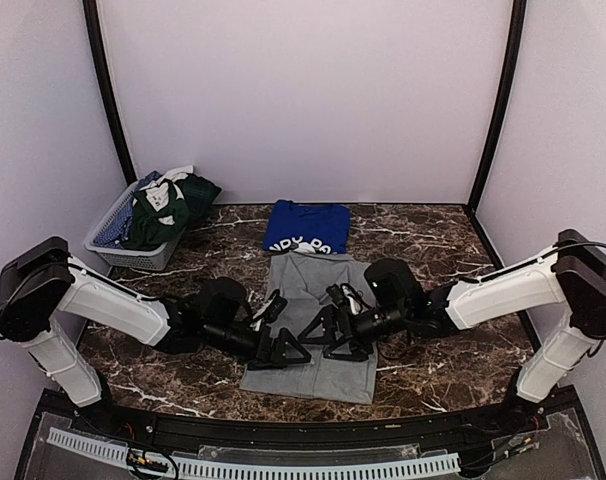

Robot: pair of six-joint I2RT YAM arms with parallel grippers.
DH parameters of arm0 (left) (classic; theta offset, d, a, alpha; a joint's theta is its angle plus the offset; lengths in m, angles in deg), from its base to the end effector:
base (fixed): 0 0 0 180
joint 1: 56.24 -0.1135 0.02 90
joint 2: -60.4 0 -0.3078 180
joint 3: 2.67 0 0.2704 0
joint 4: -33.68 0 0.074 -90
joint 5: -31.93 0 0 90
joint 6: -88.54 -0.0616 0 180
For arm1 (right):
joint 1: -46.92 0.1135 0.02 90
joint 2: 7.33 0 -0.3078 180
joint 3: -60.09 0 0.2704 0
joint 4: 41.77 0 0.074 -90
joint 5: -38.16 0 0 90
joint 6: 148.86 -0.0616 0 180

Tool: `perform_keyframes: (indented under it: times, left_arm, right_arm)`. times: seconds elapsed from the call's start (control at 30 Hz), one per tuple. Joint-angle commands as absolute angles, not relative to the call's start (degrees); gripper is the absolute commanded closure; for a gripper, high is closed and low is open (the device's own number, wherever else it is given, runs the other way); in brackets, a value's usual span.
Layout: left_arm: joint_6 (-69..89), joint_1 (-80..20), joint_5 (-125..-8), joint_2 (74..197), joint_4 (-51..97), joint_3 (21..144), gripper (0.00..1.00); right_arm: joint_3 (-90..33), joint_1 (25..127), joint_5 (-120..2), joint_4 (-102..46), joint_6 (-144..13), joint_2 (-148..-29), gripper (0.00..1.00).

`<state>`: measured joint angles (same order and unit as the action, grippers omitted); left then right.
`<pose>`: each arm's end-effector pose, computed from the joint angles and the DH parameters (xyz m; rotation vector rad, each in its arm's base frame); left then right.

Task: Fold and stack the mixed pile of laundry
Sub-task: Smooth out the 2/3-rectangle-folded shirt at the center of the board.

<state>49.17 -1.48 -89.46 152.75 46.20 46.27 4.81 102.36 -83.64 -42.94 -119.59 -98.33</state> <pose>0.1686 -0.2943 0.1702 0.4832 2.4589 -1.5376 0.1712 0.3058 0.1917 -0.2713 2.6388 1.5655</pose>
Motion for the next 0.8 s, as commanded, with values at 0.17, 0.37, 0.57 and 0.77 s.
perform_keyframes:
  times: [0.17, 0.37, 0.57, 0.77]
  left_arm:
    - [53.76, -3.02, -90.63, 160.30, 62.88, 40.49, 0.01]
    - [55.40, -3.26, -91.23, 158.93, 65.26, 36.33, 0.01]
    - [49.51, -3.33, -88.47, 148.01, 49.80, 37.82, 0.01]
    - [44.27, -3.78, -88.51, 142.30, 40.27, 44.16, 0.01]
  right_arm:
    - [10.11, 101.95, -80.80, -47.18, -123.83, -105.34, 0.01]
    - [14.47, 98.61, -80.92, -43.33, -122.14, -103.04, 0.01]
    - [15.79, 96.59, -82.76, -40.51, -118.90, -98.06, 0.01]
    - [12.87, 96.40, -83.08, -39.28, -114.55, -87.67, 0.02]
